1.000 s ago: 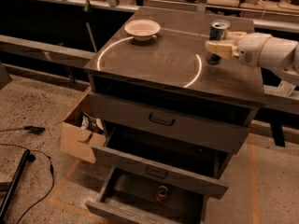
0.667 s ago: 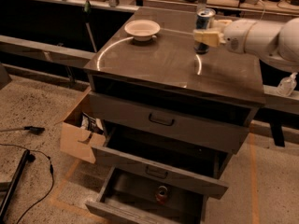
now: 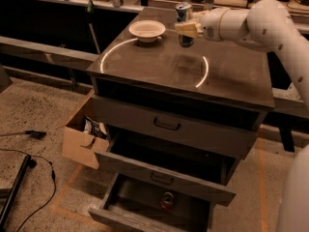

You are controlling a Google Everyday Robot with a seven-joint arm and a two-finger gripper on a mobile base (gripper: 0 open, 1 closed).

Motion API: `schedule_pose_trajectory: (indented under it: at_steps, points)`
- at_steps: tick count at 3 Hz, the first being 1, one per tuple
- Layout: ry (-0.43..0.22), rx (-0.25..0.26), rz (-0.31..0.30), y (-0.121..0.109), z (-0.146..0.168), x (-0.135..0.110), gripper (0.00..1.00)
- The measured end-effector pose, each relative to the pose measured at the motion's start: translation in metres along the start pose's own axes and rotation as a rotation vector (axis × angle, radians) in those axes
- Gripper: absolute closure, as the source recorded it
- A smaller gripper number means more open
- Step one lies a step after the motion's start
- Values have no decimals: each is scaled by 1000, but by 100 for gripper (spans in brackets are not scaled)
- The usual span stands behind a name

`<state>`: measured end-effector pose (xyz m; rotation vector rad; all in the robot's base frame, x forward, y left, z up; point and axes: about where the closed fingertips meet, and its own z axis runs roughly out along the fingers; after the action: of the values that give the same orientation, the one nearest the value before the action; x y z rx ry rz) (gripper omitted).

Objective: Place redbull can into paper bowl

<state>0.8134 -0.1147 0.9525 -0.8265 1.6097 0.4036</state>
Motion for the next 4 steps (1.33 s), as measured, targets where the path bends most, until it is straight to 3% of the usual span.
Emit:
schedule_pose_trajectory:
  at_steps: [1, 2, 4]
  points:
    - [6, 118, 14, -11, 46, -15, 100]
    - [-33, 174, 44, -19, 68, -36, 100]
    - [-105, 178, 118, -10, 116, -55, 100]
